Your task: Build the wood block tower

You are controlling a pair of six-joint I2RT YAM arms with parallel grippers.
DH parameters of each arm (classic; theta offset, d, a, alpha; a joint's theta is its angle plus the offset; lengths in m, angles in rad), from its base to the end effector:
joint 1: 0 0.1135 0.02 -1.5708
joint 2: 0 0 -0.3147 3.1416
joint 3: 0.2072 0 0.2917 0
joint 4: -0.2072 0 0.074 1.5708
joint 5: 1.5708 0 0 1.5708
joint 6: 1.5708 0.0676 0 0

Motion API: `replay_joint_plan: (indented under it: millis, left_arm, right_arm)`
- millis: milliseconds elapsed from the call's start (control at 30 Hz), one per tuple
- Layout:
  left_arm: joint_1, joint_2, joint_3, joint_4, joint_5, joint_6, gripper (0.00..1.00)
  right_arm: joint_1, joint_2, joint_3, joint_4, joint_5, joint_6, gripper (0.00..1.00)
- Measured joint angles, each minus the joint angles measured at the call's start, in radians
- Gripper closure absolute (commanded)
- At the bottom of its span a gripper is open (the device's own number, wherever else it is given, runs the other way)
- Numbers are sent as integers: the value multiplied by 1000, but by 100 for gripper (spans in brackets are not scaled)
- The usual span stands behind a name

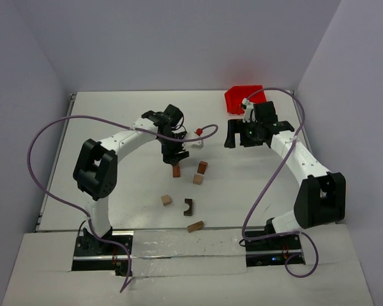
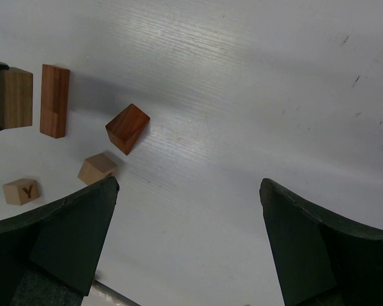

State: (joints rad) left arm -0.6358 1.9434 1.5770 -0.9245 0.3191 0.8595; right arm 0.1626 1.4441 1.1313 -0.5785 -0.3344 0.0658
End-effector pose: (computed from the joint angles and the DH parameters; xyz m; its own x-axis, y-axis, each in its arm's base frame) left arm 0.3581 -0.2907 0.2276 -0.0249 0.9123 -0.4087 0.9994 0.0328 0.0124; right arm 0.3486 0.0797 0.2877 -0.7894 -0.0665 -0.6103 -0.3052 0.9051 0.2961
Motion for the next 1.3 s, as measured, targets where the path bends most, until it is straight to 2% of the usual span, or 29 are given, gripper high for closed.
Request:
replay_joint_plan:
  millis: [233, 367, 633, 1300]
  left_arm:
    - [0, 2, 10, -7, 0, -10, 100]
    - [0, 18, 36, -23, 0, -10, 93]
    - [0, 61, 62, -44, -1, -19, 89]
    - [-11, 102, 75, -57, -20, -63, 83]
  right_arm:
    - [-5, 4, 1, 0, -4, 0, 0]
    - [-5, 12, 3, 0, -9, 0, 0]
    - [-5, 19, 15, -4, -8, 0, 0]
    - [-6, 36, 28, -10, -9, 0, 0]
